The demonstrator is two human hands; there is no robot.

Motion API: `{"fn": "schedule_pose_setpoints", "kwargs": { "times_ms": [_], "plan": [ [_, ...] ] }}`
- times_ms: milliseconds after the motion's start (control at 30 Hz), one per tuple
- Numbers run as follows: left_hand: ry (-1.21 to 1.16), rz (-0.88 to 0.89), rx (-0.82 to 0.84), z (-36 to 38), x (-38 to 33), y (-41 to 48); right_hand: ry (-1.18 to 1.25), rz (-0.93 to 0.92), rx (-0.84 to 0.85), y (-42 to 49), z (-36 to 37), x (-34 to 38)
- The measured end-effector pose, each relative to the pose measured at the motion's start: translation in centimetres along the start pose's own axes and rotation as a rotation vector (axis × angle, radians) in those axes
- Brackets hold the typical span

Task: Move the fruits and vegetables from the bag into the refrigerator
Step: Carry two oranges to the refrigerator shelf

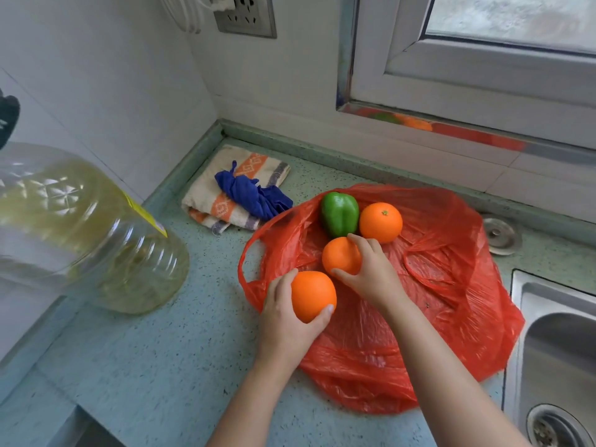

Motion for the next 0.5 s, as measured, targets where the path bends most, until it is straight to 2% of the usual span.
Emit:
{"fn": "schedule_pose_setpoints", "kwargs": {
  "times_ms": [267,500],
  "plan": [
    [-0.082,-0.012,-0.029,-1.6,0.2,-0.4,0.102,0.055,-0.035,-1.5,0.3,-0.2],
    [-0.178,0.029,-0.013,-3.3,-0.6,-2.1,0.171,0.037,-0.161,-6.5,-3.0,1.3]
  ]
}}
Point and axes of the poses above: each hand's wrist, its own y-axis towards the middle knuckle, its own z-axis out of the palm, x = y × z, the point moved 8 cm from there along y, towards the middle knuckle, and after that the axes turned 11 degrees about y, right-handed, at the moved point
